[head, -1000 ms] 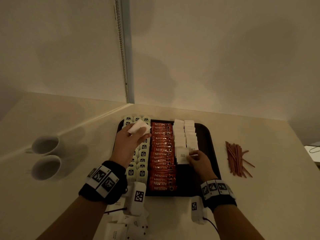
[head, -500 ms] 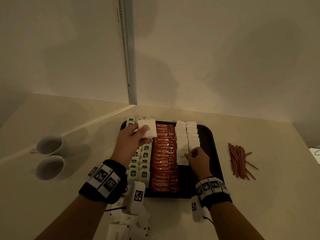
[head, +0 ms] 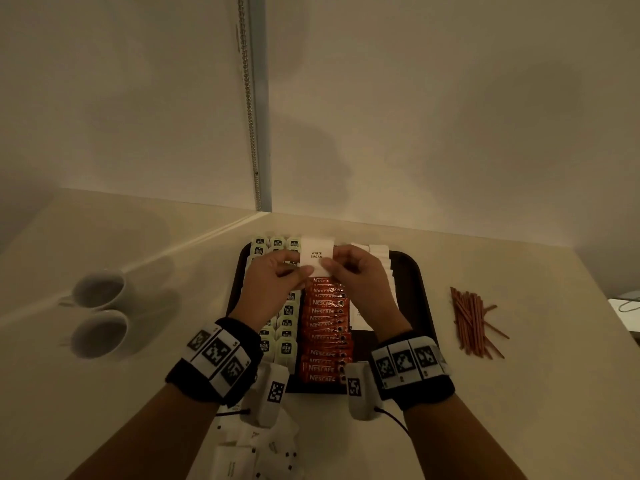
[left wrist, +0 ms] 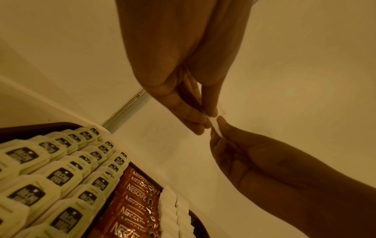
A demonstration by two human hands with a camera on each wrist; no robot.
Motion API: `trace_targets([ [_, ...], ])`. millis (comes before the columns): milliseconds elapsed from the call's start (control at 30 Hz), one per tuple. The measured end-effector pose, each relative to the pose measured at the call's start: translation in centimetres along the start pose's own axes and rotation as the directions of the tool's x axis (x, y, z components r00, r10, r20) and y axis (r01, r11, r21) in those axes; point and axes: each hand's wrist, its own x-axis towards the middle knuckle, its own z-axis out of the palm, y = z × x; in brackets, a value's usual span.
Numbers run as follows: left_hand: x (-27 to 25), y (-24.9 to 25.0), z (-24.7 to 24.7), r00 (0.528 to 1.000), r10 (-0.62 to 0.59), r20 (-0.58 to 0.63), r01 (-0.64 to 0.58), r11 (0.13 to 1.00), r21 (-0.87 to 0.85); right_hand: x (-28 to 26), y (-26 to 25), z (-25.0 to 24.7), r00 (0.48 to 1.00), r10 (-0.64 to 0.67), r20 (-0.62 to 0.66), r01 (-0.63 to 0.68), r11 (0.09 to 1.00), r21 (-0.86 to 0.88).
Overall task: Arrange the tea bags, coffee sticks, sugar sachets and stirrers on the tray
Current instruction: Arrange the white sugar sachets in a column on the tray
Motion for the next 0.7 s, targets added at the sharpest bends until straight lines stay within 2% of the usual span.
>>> trace_targets([
  [233,0.1,-0.1,0.4,0.999,0.023,-0.038,-0.023,1.000,0.012,-0.8,0.3,0.1,1.000,0.029,-0.008,-0.028,0.995,0.097],
  [467,-0.9,0.3,0.0,0.995,-0.048,0.087,0.038,0.993,0.112,-1.4,1.3,-1.6,0.992,0.120,0.028,-0.123,0.966,0.228],
  [600,-2.9,0.0,-3.1,0.984,-0.151,0.094,0.133,0.976,0.174,-1.4,3.7,-5.0,0.970,0.201,-0.140,-0.166,0.959,0.230],
  [700,-5.2,-1.2,-7.0,0.981,-0.177,0.079,0.159,0.968,0.193,-1.5,6.6,-8.7,0.924,0.238,-0.299,-0.216,0.971,0.105],
])
